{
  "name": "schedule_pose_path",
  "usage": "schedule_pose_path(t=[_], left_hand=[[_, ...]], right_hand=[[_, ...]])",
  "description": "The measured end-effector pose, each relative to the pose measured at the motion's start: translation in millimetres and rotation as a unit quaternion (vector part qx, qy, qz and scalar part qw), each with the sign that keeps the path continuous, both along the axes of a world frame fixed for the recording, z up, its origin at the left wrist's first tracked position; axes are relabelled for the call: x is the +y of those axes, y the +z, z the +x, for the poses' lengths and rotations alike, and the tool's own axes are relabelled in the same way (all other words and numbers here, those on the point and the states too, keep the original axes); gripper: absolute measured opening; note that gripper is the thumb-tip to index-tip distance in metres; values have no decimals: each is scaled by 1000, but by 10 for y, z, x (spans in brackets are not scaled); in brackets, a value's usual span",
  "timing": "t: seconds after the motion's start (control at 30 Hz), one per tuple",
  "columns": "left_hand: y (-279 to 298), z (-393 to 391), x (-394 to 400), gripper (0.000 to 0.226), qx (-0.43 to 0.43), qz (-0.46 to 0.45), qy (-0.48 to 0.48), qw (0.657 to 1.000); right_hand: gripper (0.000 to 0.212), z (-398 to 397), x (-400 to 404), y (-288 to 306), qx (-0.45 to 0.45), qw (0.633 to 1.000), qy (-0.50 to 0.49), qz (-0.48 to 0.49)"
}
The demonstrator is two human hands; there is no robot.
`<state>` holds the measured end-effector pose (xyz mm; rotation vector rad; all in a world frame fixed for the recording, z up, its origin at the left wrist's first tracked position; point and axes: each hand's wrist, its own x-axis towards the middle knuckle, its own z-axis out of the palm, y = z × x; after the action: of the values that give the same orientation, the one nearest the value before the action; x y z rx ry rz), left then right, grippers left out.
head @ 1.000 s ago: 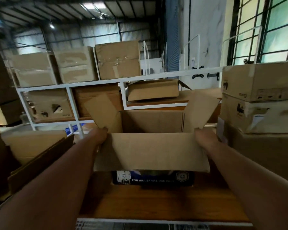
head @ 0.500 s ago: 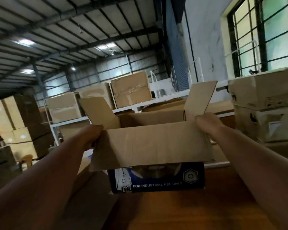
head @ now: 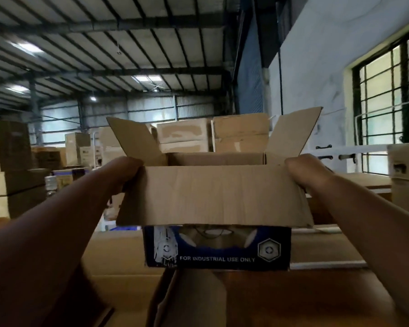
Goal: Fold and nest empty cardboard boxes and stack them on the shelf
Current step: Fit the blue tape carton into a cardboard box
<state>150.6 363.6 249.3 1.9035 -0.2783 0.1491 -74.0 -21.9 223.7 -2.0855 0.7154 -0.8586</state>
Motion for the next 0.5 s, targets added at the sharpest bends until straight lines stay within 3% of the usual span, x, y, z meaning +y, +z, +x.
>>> schedule_pose_path(t=[0.17,0.5], left_hand=[[105,323,1106,22,-8,-13,-3,1000],[212,804,2704,22,-14,-10,55,998]], right_hand=[[18,478,1251,26,-55,995,-26,75],[23,1151,2704,204,-42,996,20,76]])
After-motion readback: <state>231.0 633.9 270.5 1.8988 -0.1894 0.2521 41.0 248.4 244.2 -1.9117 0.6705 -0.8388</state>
